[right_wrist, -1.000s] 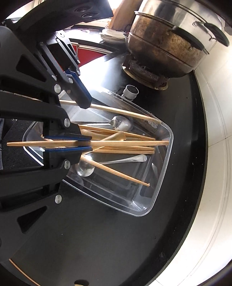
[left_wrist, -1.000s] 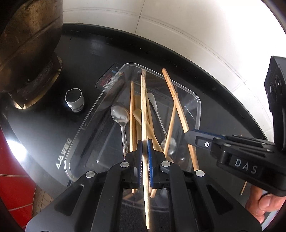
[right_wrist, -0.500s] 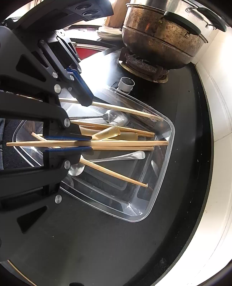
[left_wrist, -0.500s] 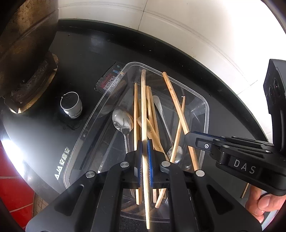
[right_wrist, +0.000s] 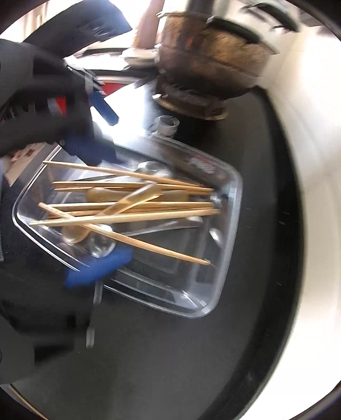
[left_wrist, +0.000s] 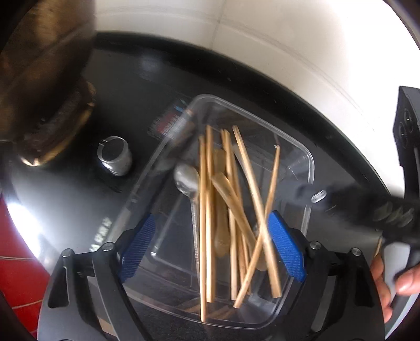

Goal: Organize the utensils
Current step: 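Move both open tools back over the gold spoon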

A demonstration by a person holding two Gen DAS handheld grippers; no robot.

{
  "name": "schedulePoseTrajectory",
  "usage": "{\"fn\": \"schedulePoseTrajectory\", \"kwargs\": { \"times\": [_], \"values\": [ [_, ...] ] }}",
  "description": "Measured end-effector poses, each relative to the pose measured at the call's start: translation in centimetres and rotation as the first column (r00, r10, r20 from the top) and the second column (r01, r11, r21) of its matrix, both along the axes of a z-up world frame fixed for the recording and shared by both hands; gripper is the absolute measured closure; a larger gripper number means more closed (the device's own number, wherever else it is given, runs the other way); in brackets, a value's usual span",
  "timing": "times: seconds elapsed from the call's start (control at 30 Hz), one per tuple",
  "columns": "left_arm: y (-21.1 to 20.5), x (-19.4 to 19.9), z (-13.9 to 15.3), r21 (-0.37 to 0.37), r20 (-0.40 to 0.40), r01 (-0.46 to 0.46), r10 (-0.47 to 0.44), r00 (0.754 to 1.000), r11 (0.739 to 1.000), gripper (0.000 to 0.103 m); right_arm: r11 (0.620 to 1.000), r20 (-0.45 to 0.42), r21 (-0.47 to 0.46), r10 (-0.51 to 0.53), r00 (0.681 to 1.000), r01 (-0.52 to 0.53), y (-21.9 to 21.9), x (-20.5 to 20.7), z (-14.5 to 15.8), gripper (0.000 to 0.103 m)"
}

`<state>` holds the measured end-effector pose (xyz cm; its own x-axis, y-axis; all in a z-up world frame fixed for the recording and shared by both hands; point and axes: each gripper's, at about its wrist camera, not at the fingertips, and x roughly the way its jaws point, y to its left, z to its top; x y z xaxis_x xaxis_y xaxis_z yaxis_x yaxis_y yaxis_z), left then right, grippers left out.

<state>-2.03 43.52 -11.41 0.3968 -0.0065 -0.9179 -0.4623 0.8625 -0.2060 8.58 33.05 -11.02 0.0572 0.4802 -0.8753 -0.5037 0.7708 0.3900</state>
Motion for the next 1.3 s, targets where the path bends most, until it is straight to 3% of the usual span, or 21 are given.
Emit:
{"fn": "schedulePoseTrajectory", "kwargs": {
  "times": [0.3, 0.67, 0.83, 1.03, 1.17, 1.3],
  "values": [
    [-0.2, -1.1, 0.3, -0.01, -0.006, -0.019, 0.019, 1.0, 1.0, 0.018, 1.0, 0.001, 0.022, -0.02, 1.0, 0.02, -1.8, 0.0, 0.9, 0.03],
    [-4.7, -1.1, 1.5, 0.016, -0.001, 0.055, -0.055, 0.998, 0.998, 0.018, 0.995, 0.021, 0.045, -0.093, 0.995, 0.092, -7.2, -1.7, 2.0, 0.03],
    [-9.7, 0.0, 1.8, 0.023, -0.005, 0.141, -0.141, 0.99, 0.99, 0.018, 0.985, 0.015, 0.051, -0.165, 0.986, 0.164, -12.7, -1.9, 1.9, 0.03],
    [-18.5, 1.1, 1.5, 0.014, -0.022, 0.264, -0.264, 0.964, 0.964, 0.018, 0.965, 0.011, 0.041, -0.261, 0.965, 0.26, -22.5, -2.3, 1.6, 0.03],
    [-25.1, 1.9, 1.2, 0.017, -0.03, 0.366, -0.365, 0.93, 0.93, 0.018, 0.946, 0.031, 0.022, -0.324, 0.946, 0.323, -29.5, -2.5, 1.2, 0.03],
    [-32.5, 2.6, 0.4, 0.025, -0.052, 0.484, -0.482, 0.875, 0.875, 0.018, 0.917, 0.023, 0.006, -0.4, 0.916, 0.4, -37.5, -2.8, 0.1, 0.03]
  ]
}}
